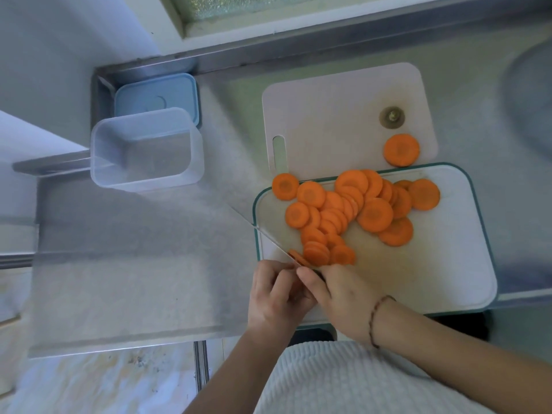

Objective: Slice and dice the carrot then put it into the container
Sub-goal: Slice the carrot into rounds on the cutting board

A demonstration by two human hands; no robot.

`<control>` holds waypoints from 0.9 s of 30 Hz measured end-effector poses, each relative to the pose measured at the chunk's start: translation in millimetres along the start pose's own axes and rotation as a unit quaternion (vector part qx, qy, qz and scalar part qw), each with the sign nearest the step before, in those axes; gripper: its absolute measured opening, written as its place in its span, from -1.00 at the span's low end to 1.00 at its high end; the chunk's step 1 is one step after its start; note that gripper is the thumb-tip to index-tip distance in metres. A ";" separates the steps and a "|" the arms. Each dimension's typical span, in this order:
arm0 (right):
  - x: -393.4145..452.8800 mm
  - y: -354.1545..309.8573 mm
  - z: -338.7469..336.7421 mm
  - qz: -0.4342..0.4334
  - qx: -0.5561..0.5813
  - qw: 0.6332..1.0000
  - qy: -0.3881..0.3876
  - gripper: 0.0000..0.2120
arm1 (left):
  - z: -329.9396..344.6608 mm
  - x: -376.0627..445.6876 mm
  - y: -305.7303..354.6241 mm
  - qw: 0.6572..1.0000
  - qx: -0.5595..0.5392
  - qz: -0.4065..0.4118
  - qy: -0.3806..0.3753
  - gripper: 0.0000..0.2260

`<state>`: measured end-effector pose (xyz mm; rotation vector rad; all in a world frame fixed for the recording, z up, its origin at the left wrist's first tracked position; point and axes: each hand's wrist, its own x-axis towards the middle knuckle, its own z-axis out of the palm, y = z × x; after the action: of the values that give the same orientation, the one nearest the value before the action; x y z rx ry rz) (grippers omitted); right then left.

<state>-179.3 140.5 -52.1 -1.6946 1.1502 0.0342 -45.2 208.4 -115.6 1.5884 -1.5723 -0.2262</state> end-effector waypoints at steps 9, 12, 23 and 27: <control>-22.2 -17.2 -39.5 0.023 0.098 0.995 0.014 -0.46 | -8.2 -2.9 1.3 1.000 0.015 -0.011 -0.017 -0.66; -42.2 -13.9 -46.8 0.017 0.095 0.995 0.021 -0.37 | -8.7 -2.7 0.7 1.000 0.019 -0.014 -0.013 -0.65; -73.7 4.1 -32.0 0.048 -0.020 0.999 0.002 -0.27 | -9.6 -4.1 -5.7 0.999 0.022 -0.019 -0.025 -0.64; -74.3 0.2 -33.2 0.057 -0.022 0.998 -0.005 -0.36 | -8.6 -4.3 -6.1 0.999 0.021 -0.028 -0.035 -0.59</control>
<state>-235.4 165.0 1.6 -1.6637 1.2452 0.1404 -35.9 214.9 -116.3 1.6751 -1.5962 -0.2835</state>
